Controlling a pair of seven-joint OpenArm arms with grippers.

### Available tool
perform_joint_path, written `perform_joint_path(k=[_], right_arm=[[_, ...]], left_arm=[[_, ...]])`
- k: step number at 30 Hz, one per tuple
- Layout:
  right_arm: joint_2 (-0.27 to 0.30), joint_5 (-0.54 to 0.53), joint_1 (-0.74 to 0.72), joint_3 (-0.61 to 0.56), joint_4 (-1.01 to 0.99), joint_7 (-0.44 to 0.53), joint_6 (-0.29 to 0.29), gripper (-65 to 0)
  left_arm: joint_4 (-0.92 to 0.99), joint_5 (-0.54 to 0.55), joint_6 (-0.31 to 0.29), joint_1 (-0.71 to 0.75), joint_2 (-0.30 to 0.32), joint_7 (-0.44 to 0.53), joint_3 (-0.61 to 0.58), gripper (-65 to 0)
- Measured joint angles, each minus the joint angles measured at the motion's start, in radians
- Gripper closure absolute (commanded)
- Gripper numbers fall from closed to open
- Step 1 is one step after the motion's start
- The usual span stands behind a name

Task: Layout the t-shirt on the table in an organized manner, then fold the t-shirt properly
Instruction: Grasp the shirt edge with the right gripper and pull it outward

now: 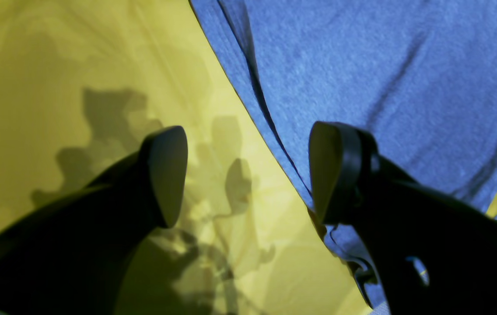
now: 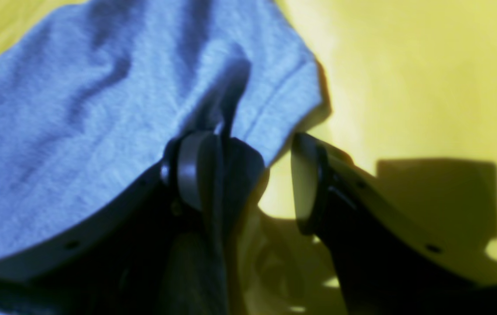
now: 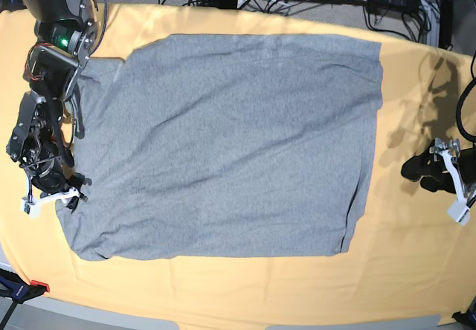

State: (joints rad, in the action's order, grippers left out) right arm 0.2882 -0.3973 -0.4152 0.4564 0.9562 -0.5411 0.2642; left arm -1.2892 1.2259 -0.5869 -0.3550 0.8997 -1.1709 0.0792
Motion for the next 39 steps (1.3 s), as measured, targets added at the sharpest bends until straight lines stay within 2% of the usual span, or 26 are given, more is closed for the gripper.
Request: perform_joint_path(k=[4,5,6,8,9,16,20,26,29,32,37,39], right_arm=[[0.0,0.0,-0.001,0.0,0.0,0.007,-0.002,-29.1],[0.0,0.0,-0.001,0.0,0.0,0.008,-0.002,-26.1],[0.0,0.0,0.0,0.0,0.0,0.011,-0.002,-20.6],[0.0,0.018,0.0,0.0,0.0,0.019,-0.002,-4.5],[0.0,0.027,0.0,0.0,0.0,0.023,0.003,0.0],[0.017,0.076,-0.008,0.0,0.0,0.023,0.054,0.0],[0.045,0.159,-0.055,0.0,0.0,-0.021,0.034,0.0],[0.074,0.181,-0.109,-0.009,0.0,-0.093,0.043,0.0],[0.105,0.18,-0.113,-0.069,0.0,-0.097,0.088,0.0],[0.13,0.23,-0.123,-0.18,0.0,-0.146,0.091,0.0],[0.137,0.357,-0.158,-0.356,0.0,-0.232,0.003,0.0],[0.138,0.4,-0.174,-0.398,0.0,-0.241,-0.079,0.0]], left_arm=[[0.0,0.0,0.0,0.0,0.0,0.0,0.0,-44.3],[0.0,0.0,0.0,0.0,0.0,0.0,0.0,-44.3],[0.0,0.0,0.0,0.0,0.0,-0.001,0.0,-44.3],[0.0,0.0,0.0,0.0,0.0,-0.003,0.0,-44.3],[0.0,0.0,0.0,0.0,0.0,-0.003,0.0,-44.3],[0.0,0.0,0.0,0.0,0.0,-0.004,0.0,-44.3],[0.0,0.0,0.0,0.0,0.0,-0.004,0.0,-44.3],[0.0,0.0,0.0,0.0,0.0,-0.003,0.0,-44.3],[0.0,0.0,0.0,0.0,0.0,-0.003,0.0,-44.3],[0.0,0.0,0.0,0.0,0.0,-0.003,0.0,-44.3],[0.0,0.0,0.0,0.0,0.0,-0.003,0.0,-44.3],[0.0,0.0,0.0,0.0,0.0,0.0,0.0,-44.3]])
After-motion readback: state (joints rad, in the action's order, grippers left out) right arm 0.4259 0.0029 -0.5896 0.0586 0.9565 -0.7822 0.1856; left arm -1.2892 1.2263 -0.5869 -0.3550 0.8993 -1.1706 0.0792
